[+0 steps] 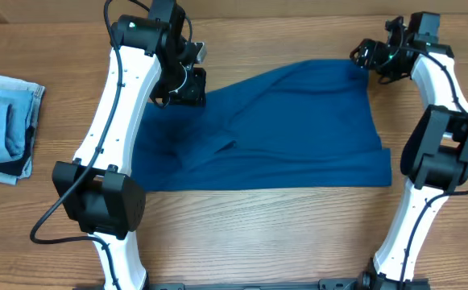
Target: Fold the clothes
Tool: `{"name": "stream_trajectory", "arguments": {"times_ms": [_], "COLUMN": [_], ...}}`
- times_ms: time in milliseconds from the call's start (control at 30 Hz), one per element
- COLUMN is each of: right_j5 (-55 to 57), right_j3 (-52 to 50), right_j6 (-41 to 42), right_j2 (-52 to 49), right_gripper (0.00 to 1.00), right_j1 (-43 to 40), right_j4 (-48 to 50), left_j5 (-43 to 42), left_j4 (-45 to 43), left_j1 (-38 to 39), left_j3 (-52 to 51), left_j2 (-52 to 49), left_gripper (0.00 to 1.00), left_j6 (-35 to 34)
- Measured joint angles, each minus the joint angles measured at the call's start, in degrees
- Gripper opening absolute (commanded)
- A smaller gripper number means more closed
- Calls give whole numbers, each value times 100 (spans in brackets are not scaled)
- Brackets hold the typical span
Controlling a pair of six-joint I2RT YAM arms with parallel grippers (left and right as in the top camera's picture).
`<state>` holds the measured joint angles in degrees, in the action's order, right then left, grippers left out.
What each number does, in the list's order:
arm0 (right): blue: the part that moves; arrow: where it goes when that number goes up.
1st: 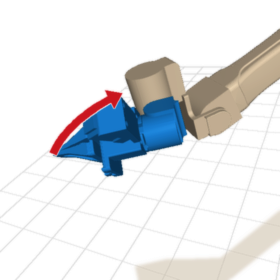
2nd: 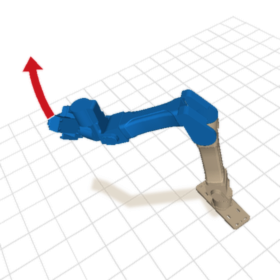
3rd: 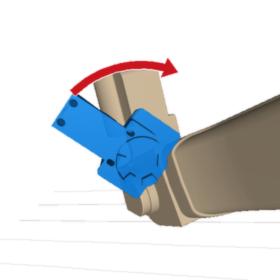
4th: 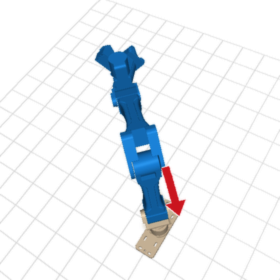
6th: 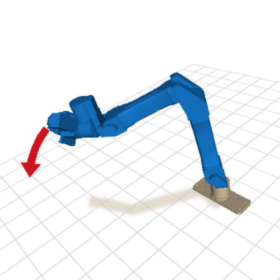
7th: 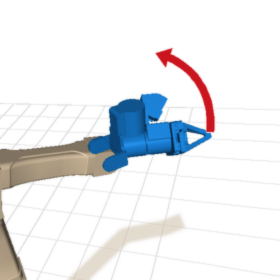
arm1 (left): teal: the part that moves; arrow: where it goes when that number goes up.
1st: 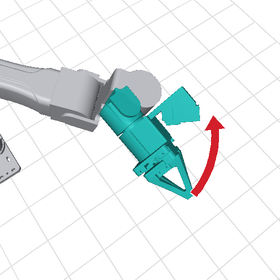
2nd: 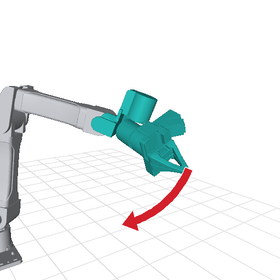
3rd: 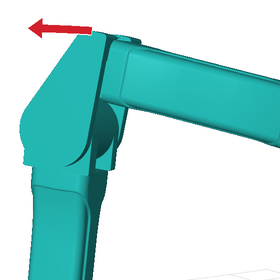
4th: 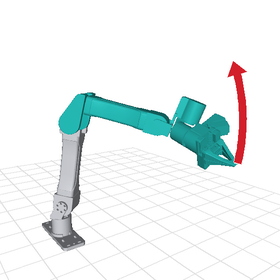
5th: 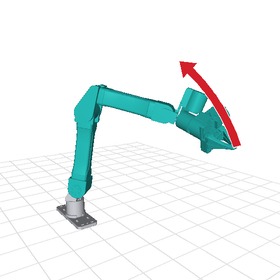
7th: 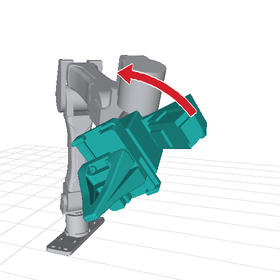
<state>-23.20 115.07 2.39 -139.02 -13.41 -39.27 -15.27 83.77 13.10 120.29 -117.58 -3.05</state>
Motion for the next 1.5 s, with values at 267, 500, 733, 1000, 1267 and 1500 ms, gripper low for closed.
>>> {"name": "stream_trajectory", "arguments": {"times_ms": [267, 500, 733, 1000, 1267, 1500], "right_j5": [-179, -205, -203, -205, -122, 686], "right_j3": [0, 0, 0, 76, 227, 229], "right_j6": [68, 118, 258, 295, 273, 249], "right_j2": [-227, -251, -334, -26, 1207, 1196], "right_gripper": [74, 62, 22, 4, 4, 4], "right_j1": [83, 151, 140, 26, -7, -4], "right_j4": [361, 387, 437, -299, -1849, -3174], "left_j5": [0, 0, -20, -20, -20, -20], "left_j4": [17, 87, 188, 131, 57, 37], "left_j1": [0, 0, 0, 0, 0, 0], "left_j3": [0, 0, 0, 0, 0, 0], "left_j2": [0, 0, 0, 0, 0, 0], "left_gripper": [36, 34, 34, 36, 36, 35], "left_j6": [0, 0, 0, 0, 0, 2]}}
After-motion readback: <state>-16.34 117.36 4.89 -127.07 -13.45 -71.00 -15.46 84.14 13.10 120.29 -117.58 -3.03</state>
